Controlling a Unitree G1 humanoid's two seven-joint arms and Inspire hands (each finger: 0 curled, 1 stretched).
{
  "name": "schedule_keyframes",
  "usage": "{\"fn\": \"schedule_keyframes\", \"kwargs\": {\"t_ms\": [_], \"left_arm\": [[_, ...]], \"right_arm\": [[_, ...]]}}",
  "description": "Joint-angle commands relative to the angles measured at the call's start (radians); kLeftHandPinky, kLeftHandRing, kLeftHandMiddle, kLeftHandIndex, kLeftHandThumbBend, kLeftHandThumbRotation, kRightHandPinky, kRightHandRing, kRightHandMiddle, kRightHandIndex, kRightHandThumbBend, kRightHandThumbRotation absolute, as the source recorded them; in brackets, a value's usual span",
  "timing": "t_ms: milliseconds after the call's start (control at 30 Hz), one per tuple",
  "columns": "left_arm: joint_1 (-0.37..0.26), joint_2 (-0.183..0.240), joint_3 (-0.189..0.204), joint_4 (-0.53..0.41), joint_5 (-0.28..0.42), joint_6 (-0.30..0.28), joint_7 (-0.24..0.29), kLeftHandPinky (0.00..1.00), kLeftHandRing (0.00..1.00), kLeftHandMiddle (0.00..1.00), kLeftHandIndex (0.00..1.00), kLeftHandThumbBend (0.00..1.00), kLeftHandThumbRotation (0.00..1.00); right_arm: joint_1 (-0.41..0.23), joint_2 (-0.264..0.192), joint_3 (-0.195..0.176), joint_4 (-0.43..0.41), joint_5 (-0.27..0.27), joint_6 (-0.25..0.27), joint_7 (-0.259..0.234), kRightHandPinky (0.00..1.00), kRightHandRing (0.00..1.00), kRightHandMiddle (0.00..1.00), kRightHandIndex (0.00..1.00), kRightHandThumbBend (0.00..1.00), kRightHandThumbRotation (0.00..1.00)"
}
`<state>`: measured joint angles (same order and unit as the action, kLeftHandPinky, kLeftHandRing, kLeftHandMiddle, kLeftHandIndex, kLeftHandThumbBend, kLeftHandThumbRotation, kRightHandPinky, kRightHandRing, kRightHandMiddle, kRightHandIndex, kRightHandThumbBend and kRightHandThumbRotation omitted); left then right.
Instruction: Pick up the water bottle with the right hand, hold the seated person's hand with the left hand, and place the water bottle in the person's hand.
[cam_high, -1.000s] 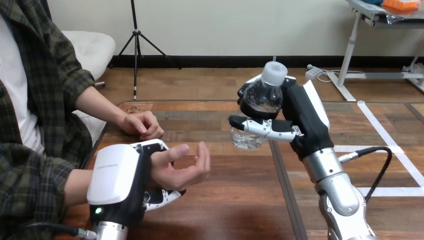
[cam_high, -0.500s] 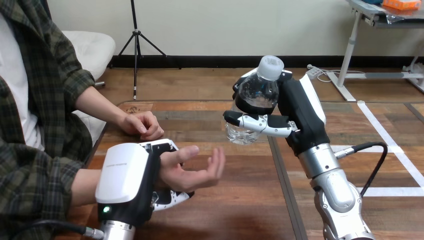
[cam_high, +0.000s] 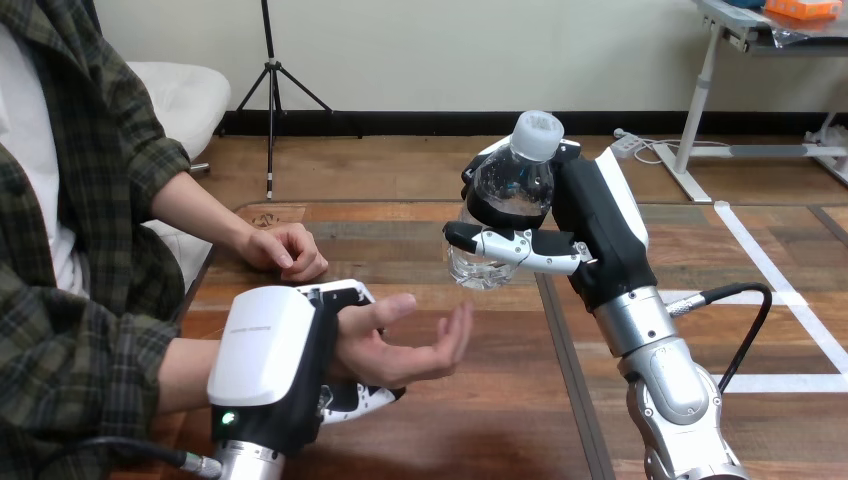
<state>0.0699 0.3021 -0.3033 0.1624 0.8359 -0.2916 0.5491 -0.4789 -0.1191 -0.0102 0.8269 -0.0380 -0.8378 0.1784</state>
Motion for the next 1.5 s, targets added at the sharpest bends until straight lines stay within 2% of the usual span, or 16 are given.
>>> {"fn": "schedule_keyframes", "kwargs": {"t_ms": [0, 167, 267, 467, 767, 1133, 1400, 1467], "left_arm": [[-0.046, -0.038, -0.069, -0.067, 0.008, -0.055, -0.02, 0.3, 0.34, 0.38, 0.41, 0.87, 0.0], [-0.049, -0.03, -0.071, -0.065, 0.03, -0.053, -0.01, 0.3, 0.35, 0.39, 0.41, 0.87, 0.0], [-0.05, -0.023, -0.068, -0.068, 0.035, -0.042, -0.021, 0.3, 0.35, 0.39, 0.41, 0.87, 0.0], [-0.04, -0.003, -0.059, -0.108, 0.093, 0.033, -0.075, 0.31, 0.36, 0.41, 0.43, 0.87, 0.0], [-0.003, 0.018, -0.027, -0.222, 0.144, 0.214, -0.282, 0.35, 0.4, 0.46, 0.49, 0.87, 0.0], [0.006, 0.036, -0.025, -0.314, 0.308, 0.444, -0.512, 0.41, 0.47, 0.53, 0.56, 0.92, 0.0], [0.0, 0.04, -0.029, -0.34, 0.388, 0.541, -0.634, 0.44, 0.51, 0.57, 0.59, 0.93, 0.0], [-0.006, 0.048, -0.033, -0.344, 0.422, 0.565, -0.679, 0.45, 0.52, 0.58, 0.6, 0.94, 0.0]], "right_arm": [[-0.084, 0.006, -0.003, -0.084, 0.021, -0.011, 0.001, 0.4, 0.44, 0.46, 0.46, 0.68, 0.0], [-0.082, 0.005, -0.001, -0.09, 0.015, -0.014, 0.002, 0.4, 0.44, 0.46, 0.46, 0.68, 0.0], [-0.082, 0.005, -0.001, -0.087, 0.016, -0.02, 0.005, 0.4, 0.44, 0.46, 0.46, 0.68, 0.0], [-0.077, 0.006, -0.002, -0.096, 0.016, -0.011, 0.003, 0.4, 0.45, 0.47, 0.46, 0.68, 0.0], [-0.072, 0.006, -0.005, -0.101, 0.02, -0.001, 0.004, 0.4, 0.45, 0.47, 0.46, 0.68, 0.0], [-0.068, 0.006, -0.008, -0.101, 0.031, 0.004, 0.013, 0.4, 0.44, 0.47, 0.46, 0.68, 0.0], [-0.067, 0.006, -0.01, -0.097, 0.037, 0.001, 0.016, 0.4, 0.44, 0.47, 0.46, 0.69, 0.0], [-0.067, 0.006, -0.011, -0.097, 0.041, 0.003, 0.019, 0.39, 0.44, 0.47, 0.46, 0.69, 0.0]]}}
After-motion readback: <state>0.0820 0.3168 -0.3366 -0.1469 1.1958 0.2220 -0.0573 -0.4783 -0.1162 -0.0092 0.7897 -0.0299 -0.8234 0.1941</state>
